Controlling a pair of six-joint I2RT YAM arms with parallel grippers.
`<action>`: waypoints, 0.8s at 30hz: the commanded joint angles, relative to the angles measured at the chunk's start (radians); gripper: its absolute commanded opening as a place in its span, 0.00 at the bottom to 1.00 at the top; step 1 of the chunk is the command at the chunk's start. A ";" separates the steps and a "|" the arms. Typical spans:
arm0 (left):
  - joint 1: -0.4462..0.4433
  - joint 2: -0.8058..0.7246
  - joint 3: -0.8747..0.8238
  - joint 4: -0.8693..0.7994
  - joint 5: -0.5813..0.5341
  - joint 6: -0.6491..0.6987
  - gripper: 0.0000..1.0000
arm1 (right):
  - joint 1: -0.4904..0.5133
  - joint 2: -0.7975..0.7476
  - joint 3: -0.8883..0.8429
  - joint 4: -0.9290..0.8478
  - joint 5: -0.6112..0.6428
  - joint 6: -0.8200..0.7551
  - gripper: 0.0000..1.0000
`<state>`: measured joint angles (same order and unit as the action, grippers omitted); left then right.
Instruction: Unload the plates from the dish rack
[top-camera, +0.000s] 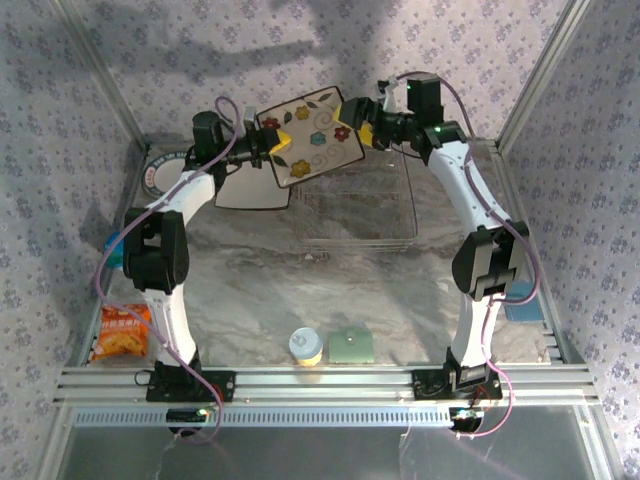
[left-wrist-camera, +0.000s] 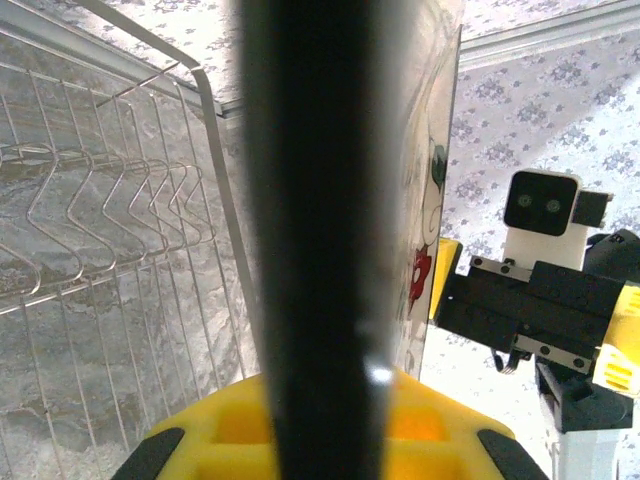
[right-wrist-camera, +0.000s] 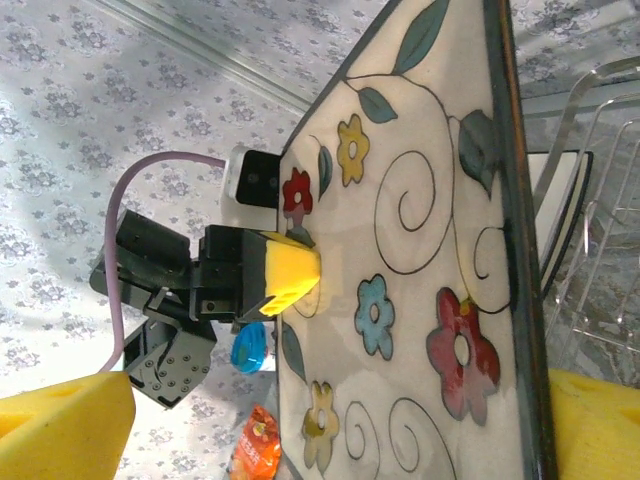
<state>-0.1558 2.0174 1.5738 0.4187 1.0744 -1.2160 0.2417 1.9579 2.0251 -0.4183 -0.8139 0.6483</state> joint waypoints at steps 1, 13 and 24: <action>0.017 -0.041 0.019 0.064 -0.005 0.028 0.00 | -0.001 -0.011 0.110 -0.082 0.027 -0.100 0.99; 0.098 -0.123 -0.035 0.071 -0.129 0.047 0.00 | -0.047 -0.024 0.284 -0.432 0.287 -0.308 0.99; 0.110 -0.342 -0.362 0.145 -0.571 0.119 0.00 | -0.073 -0.049 0.404 -0.694 0.752 -0.495 0.99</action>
<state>-0.0319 1.8099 1.2343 0.3649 0.6277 -1.1252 0.1818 1.9488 2.3741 -0.9916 -0.2550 0.2485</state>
